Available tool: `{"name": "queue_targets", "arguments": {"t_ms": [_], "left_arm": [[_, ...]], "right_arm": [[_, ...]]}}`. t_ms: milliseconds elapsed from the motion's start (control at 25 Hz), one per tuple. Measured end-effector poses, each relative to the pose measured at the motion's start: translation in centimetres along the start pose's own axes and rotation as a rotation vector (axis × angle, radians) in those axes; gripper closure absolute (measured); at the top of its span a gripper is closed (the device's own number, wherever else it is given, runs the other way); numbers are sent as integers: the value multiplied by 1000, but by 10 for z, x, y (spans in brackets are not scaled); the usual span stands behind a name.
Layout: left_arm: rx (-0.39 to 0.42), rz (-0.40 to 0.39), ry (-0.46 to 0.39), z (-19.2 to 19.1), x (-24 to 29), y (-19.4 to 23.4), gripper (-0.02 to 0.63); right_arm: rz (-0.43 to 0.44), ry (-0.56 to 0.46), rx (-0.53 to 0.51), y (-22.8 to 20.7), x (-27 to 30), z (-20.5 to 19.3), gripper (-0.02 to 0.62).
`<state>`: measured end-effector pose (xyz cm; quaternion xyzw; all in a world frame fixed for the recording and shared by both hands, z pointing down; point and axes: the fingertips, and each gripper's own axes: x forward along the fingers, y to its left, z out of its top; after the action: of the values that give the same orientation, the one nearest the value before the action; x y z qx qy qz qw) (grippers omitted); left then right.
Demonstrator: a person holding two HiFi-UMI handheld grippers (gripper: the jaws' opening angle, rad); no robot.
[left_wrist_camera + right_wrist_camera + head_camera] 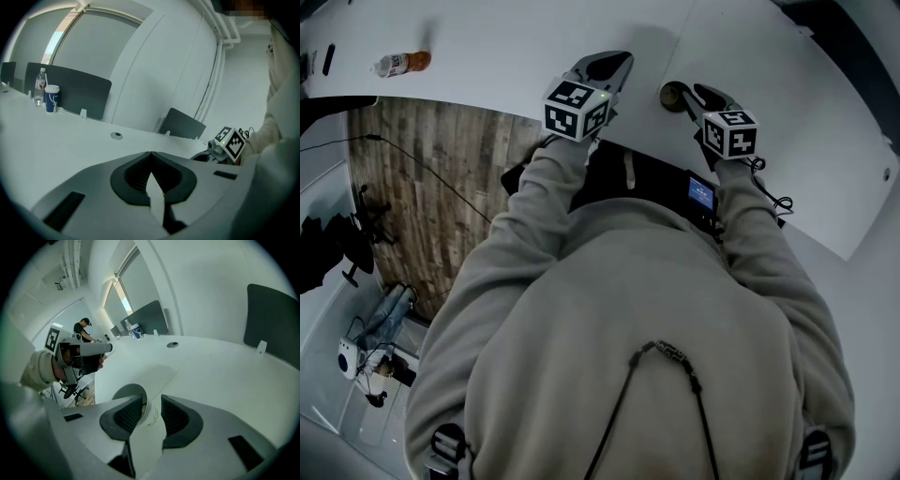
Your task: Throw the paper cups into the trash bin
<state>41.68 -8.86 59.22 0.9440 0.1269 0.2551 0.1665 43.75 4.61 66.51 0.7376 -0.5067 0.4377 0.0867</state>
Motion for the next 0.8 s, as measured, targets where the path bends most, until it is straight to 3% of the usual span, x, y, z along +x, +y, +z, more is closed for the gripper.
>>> {"name": "queue_targets", "arguments": {"t_ms": [120,200,400,800], "left_arm": [[5,6,0,1,-2,2,603],[8,11,1,1,-3,3,603],[11,20,2,1,-5,4,603],[33,17,-34,26,-14,2,603]], "right_arm": [[-1,10,-11,0,1,-1,478],[-18,26,-45,-2,0,-2,549],[-29,29,-116,0,-5,6,555],[-34,-1,-147,9,-18,35,556]]}}
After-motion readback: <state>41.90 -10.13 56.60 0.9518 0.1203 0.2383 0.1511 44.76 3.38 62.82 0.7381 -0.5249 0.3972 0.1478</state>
